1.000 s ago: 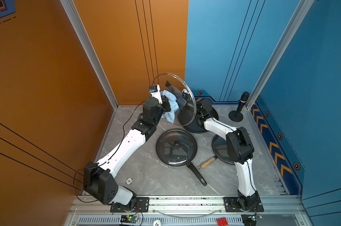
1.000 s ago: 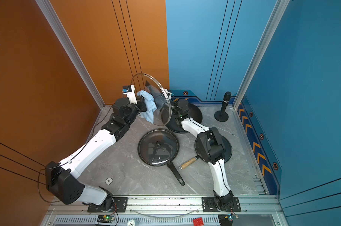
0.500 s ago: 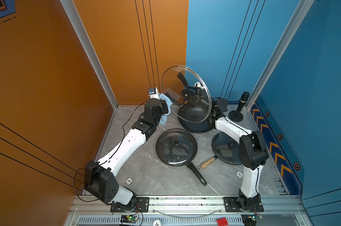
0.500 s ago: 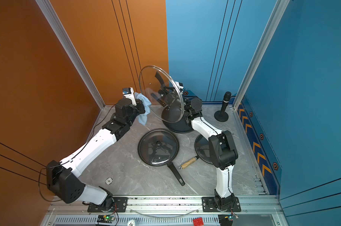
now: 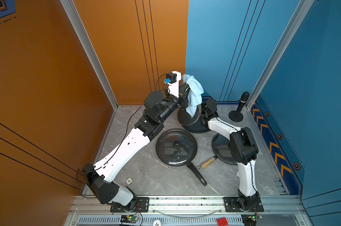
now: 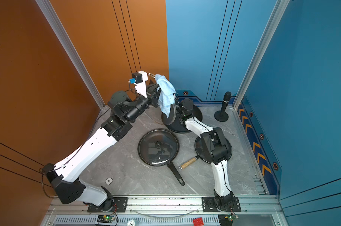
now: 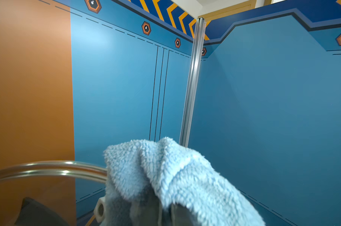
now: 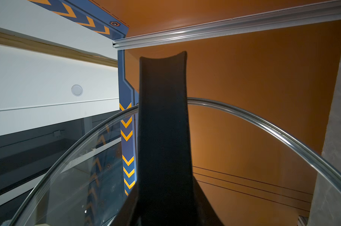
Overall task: Wipe the pot lid with a cloth
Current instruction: Wipe the pot lid.
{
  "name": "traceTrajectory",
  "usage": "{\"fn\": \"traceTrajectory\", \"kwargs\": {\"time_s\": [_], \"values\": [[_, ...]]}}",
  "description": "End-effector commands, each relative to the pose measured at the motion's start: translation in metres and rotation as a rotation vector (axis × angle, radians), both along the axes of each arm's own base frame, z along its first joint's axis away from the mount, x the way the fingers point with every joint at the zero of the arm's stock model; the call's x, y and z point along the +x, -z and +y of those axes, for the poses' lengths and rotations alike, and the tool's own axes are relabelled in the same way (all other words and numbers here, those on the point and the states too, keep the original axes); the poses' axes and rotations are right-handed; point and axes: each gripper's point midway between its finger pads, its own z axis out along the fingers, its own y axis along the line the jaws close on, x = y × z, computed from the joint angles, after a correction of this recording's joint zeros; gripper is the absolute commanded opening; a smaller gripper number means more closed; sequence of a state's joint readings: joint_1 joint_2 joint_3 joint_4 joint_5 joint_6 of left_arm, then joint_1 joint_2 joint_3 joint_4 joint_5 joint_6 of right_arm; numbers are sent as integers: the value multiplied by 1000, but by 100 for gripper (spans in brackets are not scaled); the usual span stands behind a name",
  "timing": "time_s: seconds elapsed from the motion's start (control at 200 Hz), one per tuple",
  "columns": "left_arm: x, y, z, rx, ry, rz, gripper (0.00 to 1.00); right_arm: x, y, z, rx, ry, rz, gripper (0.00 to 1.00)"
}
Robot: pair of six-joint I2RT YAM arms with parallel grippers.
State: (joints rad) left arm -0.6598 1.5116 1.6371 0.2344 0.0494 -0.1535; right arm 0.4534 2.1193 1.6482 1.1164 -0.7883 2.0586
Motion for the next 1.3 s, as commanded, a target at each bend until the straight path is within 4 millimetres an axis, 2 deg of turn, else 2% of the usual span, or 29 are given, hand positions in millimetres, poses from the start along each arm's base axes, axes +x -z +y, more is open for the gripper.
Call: {"fn": "traceTrajectory", "kwargs": {"time_s": [0.0, 0.085, 0.18, 0.315, 0.395, 0.47, 0.571, 0.626, 0.716, 0.876, 0.926, 0.971, 1.066, 1.151, 1.226, 1.296], "values": [[27, -5, 15, -20, -54, -26, 0, -44, -78, -16, 108, 18, -235, 7], [48, 8, 37, -25, -160, 8, 0, -49, -82, -21, 108, 31, -251, 7], [69, 33, 73, -47, -307, 55, 0, -52, -88, -26, 115, 46, -262, 7], [94, 87, 128, -79, -507, 177, 0, -54, -98, -33, 137, 64, -277, 6], [101, 118, 155, -82, -603, 239, 0, -55, -104, -35, 148, 65, -287, 7], [103, 141, 172, -82, -665, 283, 0, -54, -106, -37, 150, 68, -290, 7], [102, 156, 182, -83, -692, 322, 0, -49, -107, -41, 151, 75, -287, 6], [98, 149, 173, -70, -645, 313, 0, -45, -105, -42, 147, 79, -278, 6], [81, 125, 143, -39, -548, 262, 0, -38, -100, -45, 141, 88, -266, 6], [33, 57, 61, -19, -245, 107, 0, -29, -93, -45, 130, 87, -251, 6], [20, 37, 42, -5, -189, 48, 0, -28, -91, -42, 124, 77, -250, 6], [17, 25, 33, -10, -153, 18, 0, -28, -90, -40, 119, 70, -253, 6], [27, 10, 34, -62, -147, -8, 0, -32, -90, -37, 116, 56, -262, 6], [43, 5, 41, -93, -163, -14, 0, -36, -90, -38, 115, 52, -270, 6], [61, 10, 55, -99, -235, 0, 0, -41, -92, -39, 114, 51, -280, 6], [80, 25, 78, -111, -332, 40, 0, -46, -95, -42, 107, 54, -295, 6]]}}
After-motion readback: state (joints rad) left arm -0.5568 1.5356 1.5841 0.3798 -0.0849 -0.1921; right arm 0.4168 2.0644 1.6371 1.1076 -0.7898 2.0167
